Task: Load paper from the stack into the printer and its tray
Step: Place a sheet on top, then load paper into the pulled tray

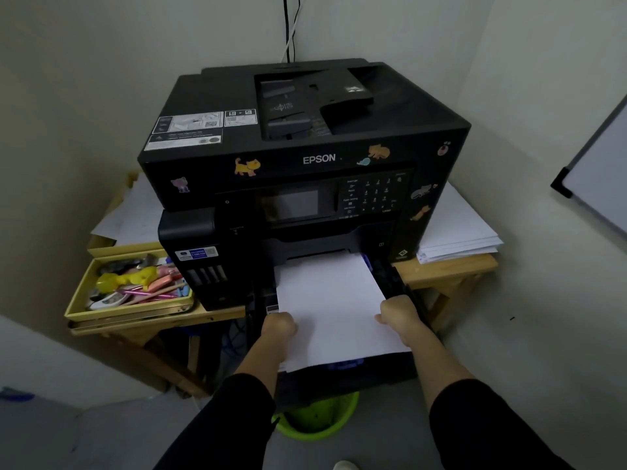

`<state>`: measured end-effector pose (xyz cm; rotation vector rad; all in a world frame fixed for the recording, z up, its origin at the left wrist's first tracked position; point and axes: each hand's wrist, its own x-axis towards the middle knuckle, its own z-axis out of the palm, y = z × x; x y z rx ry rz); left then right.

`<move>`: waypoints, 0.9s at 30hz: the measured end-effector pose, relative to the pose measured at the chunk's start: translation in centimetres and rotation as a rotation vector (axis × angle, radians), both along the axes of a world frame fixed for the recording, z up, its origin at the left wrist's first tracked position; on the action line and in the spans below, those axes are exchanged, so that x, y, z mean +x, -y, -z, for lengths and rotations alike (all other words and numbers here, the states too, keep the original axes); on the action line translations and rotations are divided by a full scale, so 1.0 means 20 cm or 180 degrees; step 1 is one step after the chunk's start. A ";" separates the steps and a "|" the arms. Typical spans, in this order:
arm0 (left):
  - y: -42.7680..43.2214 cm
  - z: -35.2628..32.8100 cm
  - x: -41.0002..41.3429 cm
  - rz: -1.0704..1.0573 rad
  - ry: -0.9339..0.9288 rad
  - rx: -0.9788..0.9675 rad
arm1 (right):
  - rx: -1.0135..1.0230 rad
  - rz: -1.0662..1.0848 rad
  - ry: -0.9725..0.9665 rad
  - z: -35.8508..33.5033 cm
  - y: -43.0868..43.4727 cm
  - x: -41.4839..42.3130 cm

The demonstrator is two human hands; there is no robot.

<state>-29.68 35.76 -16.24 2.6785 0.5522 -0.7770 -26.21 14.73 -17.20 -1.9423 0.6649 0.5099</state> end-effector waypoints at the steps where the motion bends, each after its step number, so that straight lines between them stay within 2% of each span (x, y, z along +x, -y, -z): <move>1: -0.03 0.01 0.02 -0.0191 0.0114 -0.0099 | 0.0008 0.0042 0.0047 -0.01 0.00 0.01; 3: -0.04 0.05 0.05 -0.0306 0.0091 -0.0259 | 0.0031 0.0170 0.0223 -0.01 0.00 0.03; 7: -0.05 0.08 0.05 -0.0189 0.0332 -0.0071 | 0.0058 0.0168 0.0449 -0.01 -0.04 0.05; 12: -0.02 0.09 0.10 -0.0131 0.0286 0.0072 | -0.0051 0.0067 0.0760 -0.01 -0.07 0.11; 14: -0.02 0.14 0.11 -0.0133 0.0266 0.0067 | -0.0147 0.0000 0.0705 0.02 -0.07 0.11; 15: -0.02 0.18 0.10 -0.0203 0.0268 -0.0153 | -0.0197 -0.0033 0.0630 0.03 -0.07 0.11; 16: 0.00 0.20 0.09 -0.0686 0.0385 -0.0595 | -0.0232 -0.0072 0.0590 0.05 -0.07 0.10; 17: 0.00 0.20 0.10 -0.1581 0.0473 -0.1171 | -0.0282 -0.0123 0.0535 0.05 -0.07 0.09; 18: 0.00 0.20 0.11 -0.2192 0.0545 -0.1501 | -0.0327 -0.0148 0.0531 0.06 -0.06 0.09; 21: -0.01 0.20 0.07 -0.1725 0.0390 -0.0794 | -0.0465 -0.0149 0.0507 0.07 -0.05 0.08; 27: -0.04 0.20 0.02 -0.1830 0.0014 -0.0567 | -0.0841 -0.0003 0.0160 0.11 -0.05 0.09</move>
